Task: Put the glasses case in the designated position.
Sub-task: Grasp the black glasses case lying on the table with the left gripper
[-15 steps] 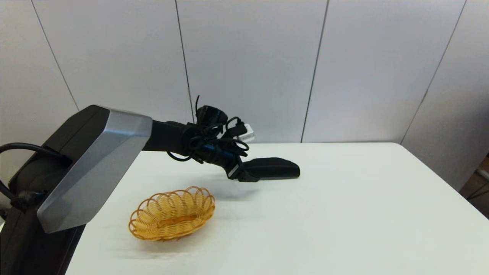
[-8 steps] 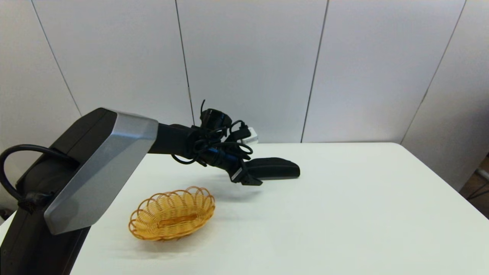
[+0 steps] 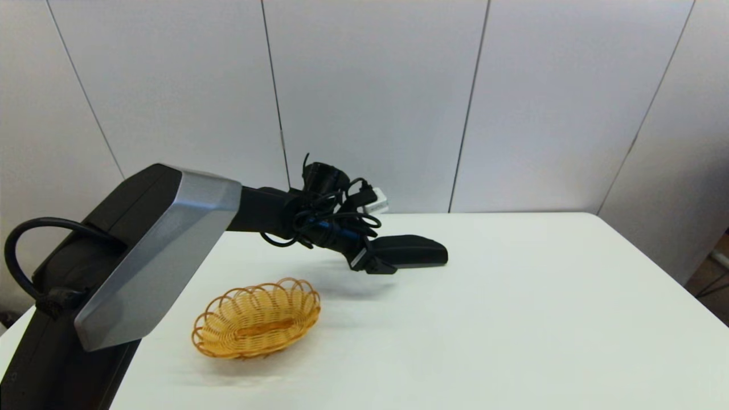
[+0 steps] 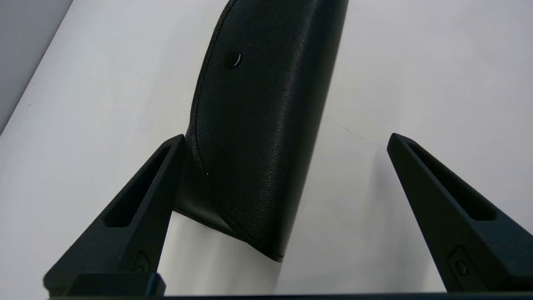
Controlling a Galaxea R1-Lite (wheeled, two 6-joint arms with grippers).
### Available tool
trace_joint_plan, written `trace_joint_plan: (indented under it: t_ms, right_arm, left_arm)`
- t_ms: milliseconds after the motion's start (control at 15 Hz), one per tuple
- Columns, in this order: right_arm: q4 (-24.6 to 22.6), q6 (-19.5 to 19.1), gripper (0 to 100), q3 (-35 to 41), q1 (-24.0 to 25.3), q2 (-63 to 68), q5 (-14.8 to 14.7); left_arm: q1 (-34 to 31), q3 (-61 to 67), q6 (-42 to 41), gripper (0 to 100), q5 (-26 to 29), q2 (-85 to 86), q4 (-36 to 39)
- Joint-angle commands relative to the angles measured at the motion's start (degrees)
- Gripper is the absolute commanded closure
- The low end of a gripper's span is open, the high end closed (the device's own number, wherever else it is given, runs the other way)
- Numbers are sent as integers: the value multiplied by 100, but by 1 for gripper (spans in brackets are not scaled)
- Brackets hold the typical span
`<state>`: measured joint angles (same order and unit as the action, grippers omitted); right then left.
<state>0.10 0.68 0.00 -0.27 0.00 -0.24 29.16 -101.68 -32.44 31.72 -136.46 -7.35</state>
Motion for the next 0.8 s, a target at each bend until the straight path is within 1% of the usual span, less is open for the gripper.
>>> trace_joint_plan:
  t_ms: [67,800]
  right_arm:
    - [-1,2,0,0,0,0,-2]
    - [-1,2,0,0,0,0,-2]
  left_arm:
    - [-16,-115,115,0,27,-100,331]
    - [-33,-106,150,0,10,-241,410]
